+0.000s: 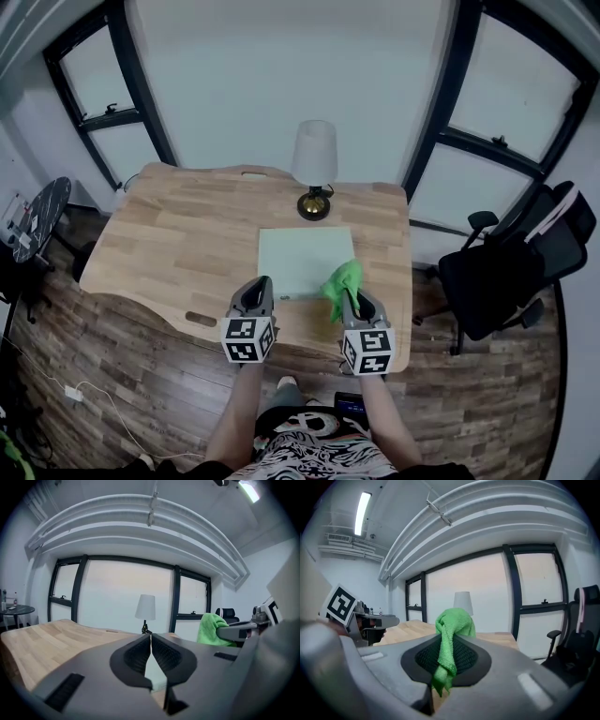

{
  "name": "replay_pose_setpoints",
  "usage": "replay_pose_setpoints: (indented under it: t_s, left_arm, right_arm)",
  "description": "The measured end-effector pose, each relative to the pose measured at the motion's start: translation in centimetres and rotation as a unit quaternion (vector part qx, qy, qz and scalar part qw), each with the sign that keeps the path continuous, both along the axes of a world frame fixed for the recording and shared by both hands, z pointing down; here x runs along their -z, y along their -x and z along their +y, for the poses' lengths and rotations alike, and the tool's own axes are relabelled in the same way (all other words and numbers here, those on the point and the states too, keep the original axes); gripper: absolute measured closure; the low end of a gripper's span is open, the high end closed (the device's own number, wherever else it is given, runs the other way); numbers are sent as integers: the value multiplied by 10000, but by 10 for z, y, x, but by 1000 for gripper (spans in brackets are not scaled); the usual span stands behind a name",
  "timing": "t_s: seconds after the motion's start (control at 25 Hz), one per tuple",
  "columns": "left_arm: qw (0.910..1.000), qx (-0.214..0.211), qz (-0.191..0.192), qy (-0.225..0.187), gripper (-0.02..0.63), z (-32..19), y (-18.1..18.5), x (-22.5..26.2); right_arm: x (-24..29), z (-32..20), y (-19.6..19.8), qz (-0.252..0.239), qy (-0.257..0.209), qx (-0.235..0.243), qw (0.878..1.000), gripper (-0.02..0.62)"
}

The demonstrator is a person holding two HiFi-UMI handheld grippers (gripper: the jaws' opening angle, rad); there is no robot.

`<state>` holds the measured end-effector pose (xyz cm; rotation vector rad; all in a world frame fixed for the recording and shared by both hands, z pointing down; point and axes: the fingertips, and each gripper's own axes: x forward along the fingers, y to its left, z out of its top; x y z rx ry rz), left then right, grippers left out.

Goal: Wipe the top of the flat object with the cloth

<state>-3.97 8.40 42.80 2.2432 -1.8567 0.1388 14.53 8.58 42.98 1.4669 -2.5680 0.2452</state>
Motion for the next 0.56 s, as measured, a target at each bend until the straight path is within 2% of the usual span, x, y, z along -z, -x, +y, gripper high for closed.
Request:
replay_pose_setpoints:
  t_s: [0.28, 0.56]
  left_arm:
    - [10000, 8, 76, 47, 594, 7, -1, -2]
    - [10000, 8, 94, 12, 594, 8, -7, -2]
  right_arm:
    - [-1, 7, -6, -237, 112, -49, 9996, 558]
    - [5, 8, -17, -227, 30, -125, 9997, 558]
